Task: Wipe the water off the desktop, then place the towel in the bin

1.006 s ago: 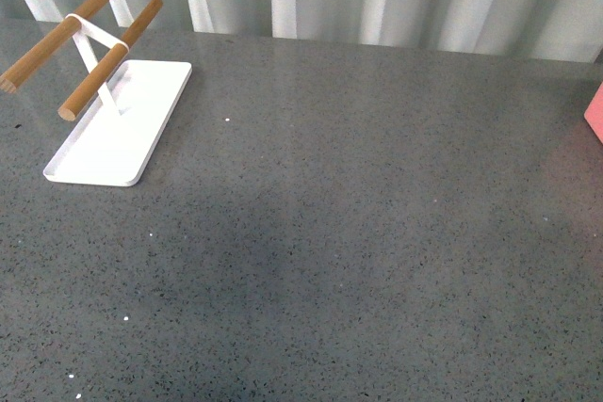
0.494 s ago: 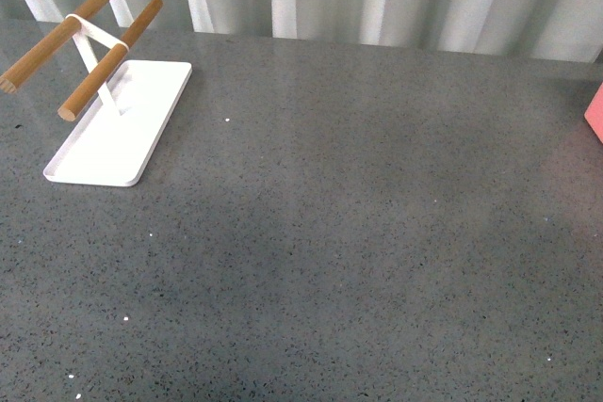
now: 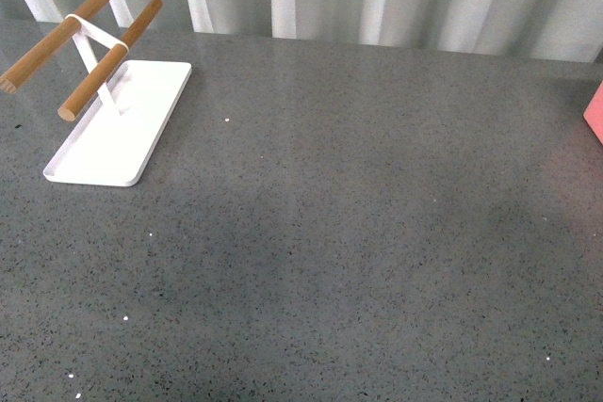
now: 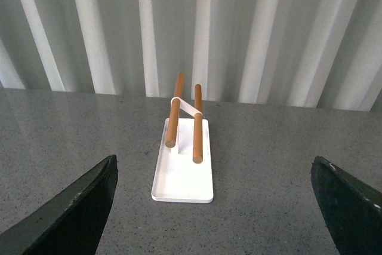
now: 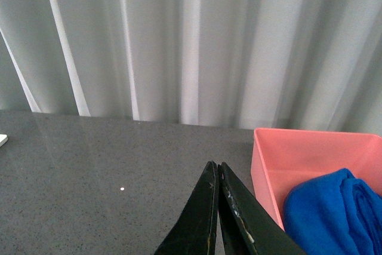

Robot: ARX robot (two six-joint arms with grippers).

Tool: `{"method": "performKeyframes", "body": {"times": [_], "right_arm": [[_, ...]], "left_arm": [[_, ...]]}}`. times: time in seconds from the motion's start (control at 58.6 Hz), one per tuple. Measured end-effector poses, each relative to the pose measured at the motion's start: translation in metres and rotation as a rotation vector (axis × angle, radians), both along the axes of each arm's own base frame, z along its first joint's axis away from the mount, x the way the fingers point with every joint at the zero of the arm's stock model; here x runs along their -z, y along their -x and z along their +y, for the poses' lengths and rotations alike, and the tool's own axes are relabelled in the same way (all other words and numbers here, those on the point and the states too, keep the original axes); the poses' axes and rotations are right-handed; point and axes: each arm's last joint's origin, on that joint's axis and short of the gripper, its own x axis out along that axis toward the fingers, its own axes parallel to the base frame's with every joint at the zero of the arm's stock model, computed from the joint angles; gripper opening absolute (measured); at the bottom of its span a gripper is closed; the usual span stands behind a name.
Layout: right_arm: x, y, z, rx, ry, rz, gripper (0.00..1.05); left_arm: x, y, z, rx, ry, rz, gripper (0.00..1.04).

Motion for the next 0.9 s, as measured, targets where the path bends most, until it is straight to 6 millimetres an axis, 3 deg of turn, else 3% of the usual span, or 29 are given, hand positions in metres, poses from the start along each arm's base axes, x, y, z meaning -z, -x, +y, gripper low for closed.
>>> {"method": "performKeyframes", "body": {"times": [0.375,0.904], "right_arm": [[0.014,0.019,0.0,0.002,-0.004,-0.008,0.03],[0.012,0.032,0.0,0.003,-0.008,-0.036,0.03]], "left_arm": [[0.0,0.0,0.0,0.0,0.0,0.0,0.98],[0.0,0.0,0.0,0.0,0.0,0.0,0.98]]}}
